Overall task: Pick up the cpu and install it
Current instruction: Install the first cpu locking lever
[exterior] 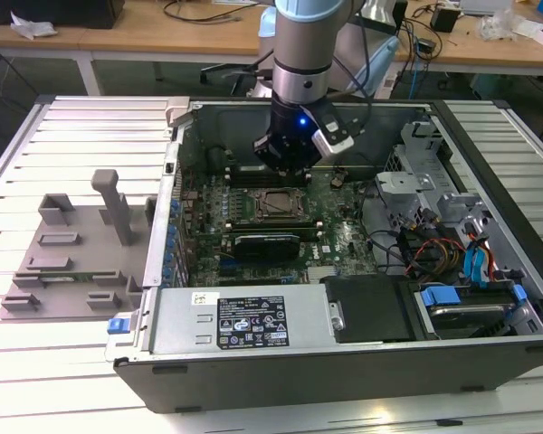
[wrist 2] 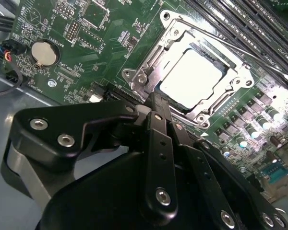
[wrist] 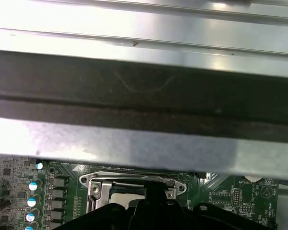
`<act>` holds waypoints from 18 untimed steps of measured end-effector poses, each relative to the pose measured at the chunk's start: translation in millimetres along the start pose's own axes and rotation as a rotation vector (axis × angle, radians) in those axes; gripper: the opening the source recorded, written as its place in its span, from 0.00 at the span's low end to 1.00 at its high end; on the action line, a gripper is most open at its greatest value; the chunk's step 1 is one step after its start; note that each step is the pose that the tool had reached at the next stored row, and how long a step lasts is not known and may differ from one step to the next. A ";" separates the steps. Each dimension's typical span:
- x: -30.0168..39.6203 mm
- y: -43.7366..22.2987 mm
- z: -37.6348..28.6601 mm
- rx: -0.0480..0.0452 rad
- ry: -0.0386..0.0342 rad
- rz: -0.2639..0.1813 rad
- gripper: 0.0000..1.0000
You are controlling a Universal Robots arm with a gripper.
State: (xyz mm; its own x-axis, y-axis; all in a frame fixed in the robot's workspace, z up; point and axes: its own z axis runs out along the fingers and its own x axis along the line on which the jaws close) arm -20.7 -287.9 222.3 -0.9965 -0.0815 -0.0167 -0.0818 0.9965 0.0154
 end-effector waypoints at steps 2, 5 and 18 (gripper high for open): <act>0.0 0.0 -1.1 0.0000 0.0000 0.000 0.11; 0.0 0.0 -2.1 -0.0001 0.0000 0.000 0.11; -0.2 0.2 -14.4 0.0001 0.0000 0.000 0.11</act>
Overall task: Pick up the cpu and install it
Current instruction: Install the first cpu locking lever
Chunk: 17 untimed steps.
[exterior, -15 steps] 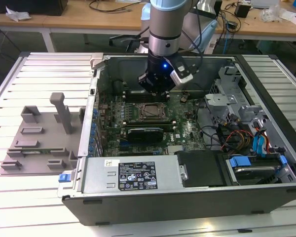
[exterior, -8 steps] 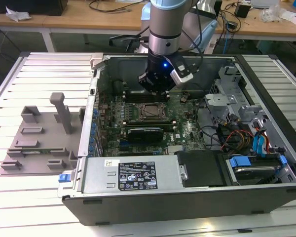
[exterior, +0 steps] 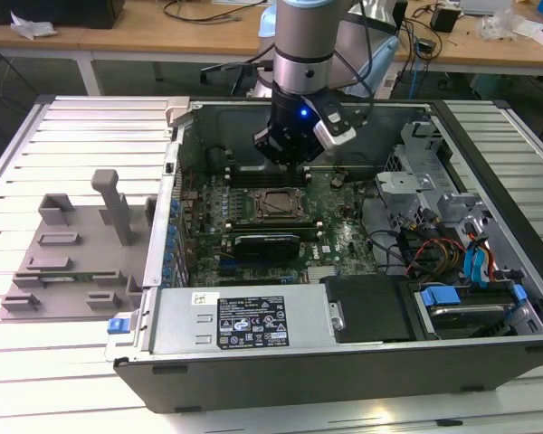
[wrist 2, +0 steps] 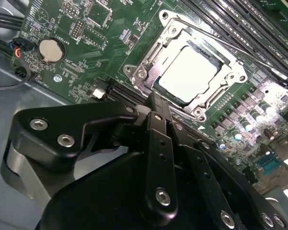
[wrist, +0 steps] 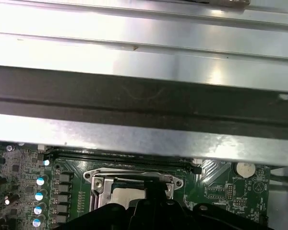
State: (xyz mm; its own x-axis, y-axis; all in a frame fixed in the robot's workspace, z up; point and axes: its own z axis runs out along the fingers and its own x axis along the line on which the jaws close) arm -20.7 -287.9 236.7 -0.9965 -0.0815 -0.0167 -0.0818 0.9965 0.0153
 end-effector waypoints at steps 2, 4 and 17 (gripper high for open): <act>-0.1 0.0 -3.4 0.0002 0.0000 0.000 0.11; -0.1 0.1 -5.9 0.0003 0.0001 0.000 0.11; -0.4 0.3 -22.5 0.0007 0.0001 0.000 0.11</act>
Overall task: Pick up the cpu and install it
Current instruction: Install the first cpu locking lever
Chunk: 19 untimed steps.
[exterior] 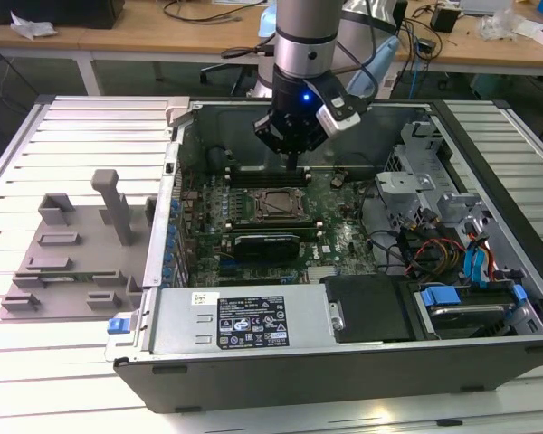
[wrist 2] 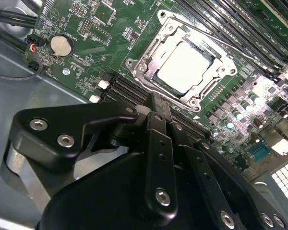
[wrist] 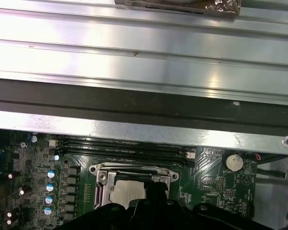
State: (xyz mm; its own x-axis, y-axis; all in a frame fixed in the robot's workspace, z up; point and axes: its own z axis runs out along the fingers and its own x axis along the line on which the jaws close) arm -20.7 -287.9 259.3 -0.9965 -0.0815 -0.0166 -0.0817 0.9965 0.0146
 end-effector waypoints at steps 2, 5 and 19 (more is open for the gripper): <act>0.0 0.0 -2.7 0.0000 -0.0001 0.000 0.11; -0.1 0.1 -7.8 0.0001 0.0000 0.000 0.11; -0.5 0.4 -29.7 0.0030 0.0003 0.000 0.11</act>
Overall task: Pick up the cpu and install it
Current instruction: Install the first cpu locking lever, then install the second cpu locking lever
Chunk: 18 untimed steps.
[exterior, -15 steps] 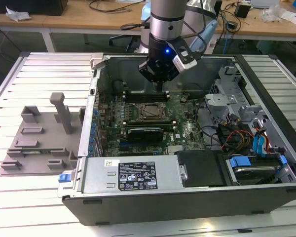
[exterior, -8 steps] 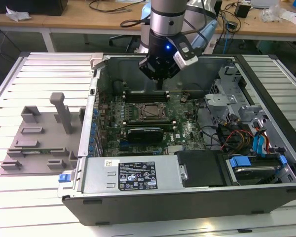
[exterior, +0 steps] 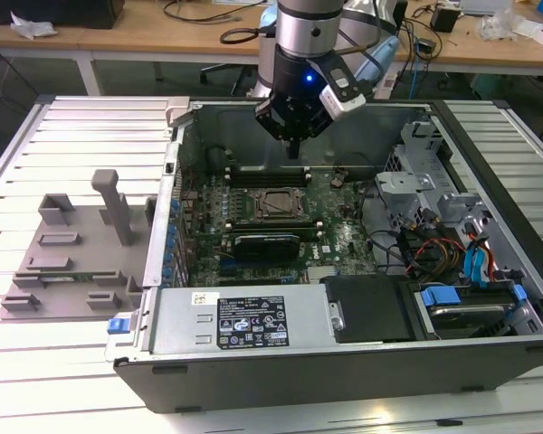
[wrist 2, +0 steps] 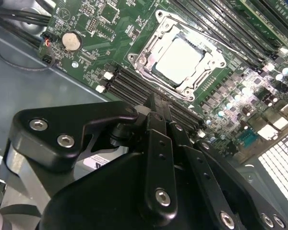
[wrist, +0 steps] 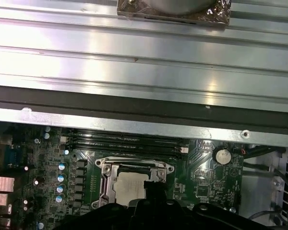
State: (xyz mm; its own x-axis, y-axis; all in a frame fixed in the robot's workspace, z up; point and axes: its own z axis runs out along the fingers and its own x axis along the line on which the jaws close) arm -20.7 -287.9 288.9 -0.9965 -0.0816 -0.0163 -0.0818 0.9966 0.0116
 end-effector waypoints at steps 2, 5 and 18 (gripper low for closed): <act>0.0 0.0 -1.1 -0.0001 -0.0002 0.000 0.11; 0.0 0.0 -1.3 0.0000 -0.0001 0.000 0.11; 0.0 0.0 -1.5 0.0000 0.0000 0.000 0.11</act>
State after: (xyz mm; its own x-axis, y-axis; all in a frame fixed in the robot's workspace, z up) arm -20.7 -287.9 290.4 -0.9965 -0.0816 -0.0164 -0.0818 0.9966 0.0115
